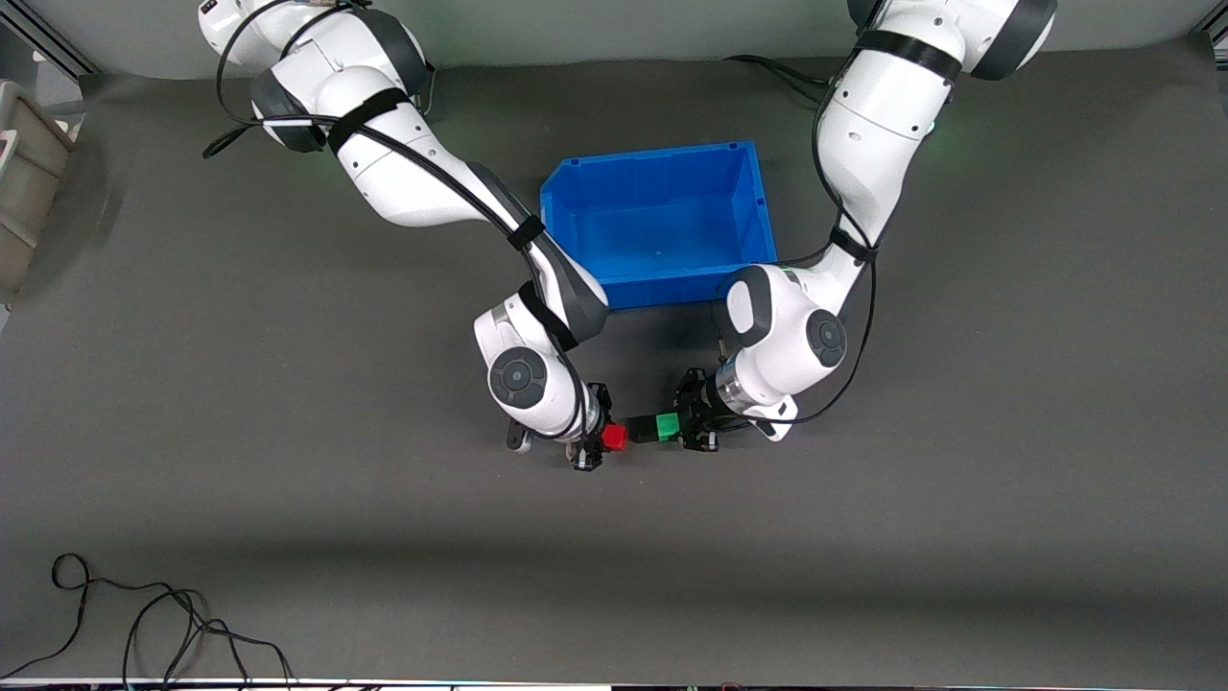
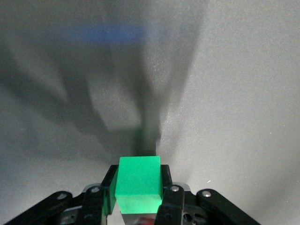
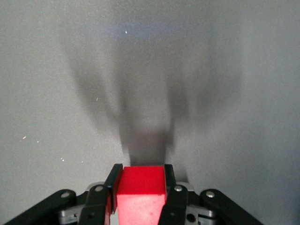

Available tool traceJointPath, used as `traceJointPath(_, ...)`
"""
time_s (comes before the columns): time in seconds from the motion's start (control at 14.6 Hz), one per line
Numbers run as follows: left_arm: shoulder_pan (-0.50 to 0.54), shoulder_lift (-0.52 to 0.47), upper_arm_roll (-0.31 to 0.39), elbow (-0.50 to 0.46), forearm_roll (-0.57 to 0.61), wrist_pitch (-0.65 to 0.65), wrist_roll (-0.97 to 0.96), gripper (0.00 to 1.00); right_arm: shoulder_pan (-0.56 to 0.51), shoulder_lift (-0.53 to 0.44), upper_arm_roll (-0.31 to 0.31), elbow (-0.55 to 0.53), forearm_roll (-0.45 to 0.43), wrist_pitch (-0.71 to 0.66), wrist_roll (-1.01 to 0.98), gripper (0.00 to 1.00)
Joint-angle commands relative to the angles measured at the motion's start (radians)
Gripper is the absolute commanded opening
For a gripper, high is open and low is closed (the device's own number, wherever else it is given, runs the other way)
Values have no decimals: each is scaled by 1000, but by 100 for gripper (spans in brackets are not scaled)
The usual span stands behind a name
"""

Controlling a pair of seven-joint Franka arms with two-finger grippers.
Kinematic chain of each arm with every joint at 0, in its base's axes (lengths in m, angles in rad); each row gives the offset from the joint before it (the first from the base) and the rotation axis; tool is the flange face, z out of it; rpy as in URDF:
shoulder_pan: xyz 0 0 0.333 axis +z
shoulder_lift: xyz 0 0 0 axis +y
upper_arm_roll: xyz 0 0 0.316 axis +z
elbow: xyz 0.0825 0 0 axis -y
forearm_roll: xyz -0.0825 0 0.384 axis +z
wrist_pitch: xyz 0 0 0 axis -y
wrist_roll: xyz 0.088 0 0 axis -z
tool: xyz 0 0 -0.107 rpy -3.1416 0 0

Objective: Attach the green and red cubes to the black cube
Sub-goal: 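Carry both cubes toward the black cube and lower them beside it, then open both grippers, releasing the red and green cubes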

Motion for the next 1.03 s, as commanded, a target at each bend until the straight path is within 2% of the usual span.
traceJointPath(0.0,-17,20,12,25,-8,14,-14,22,23,19,-11,32,-58,-2,8,0)
traceJointPath(0.07,-18,26,12,30,-8,14,-14,26,23,24,-11,34,-59,-2,6,0)
traceJointPath(0.55,-25,42,12,56,-8,14,-15,28,43,38,-11,37,-59,45,5,0)
traceJointPath(0.62,-25,45,12,58,-8,14,-15,32,49,38,-11,34,-59,45,-9,0)
traceJointPath(0.69,-23,45,12,58,-7,14,-15,42,50,38,-11,31,-59,45,-23,0)
traceJointPath(0.75,-25,45,12,58,-4,14,-15,66,50,41,-11,31,-59,45,-24,0)
traceJointPath(0.89,-23,42,13,59,-2,14,-2,100,50,45,-11,34,-59,45,-26,0)
traceJointPath(0.96,-23,39,13,59,-2,13,1,100,50,45,-11,34,-59,45,-27,0)
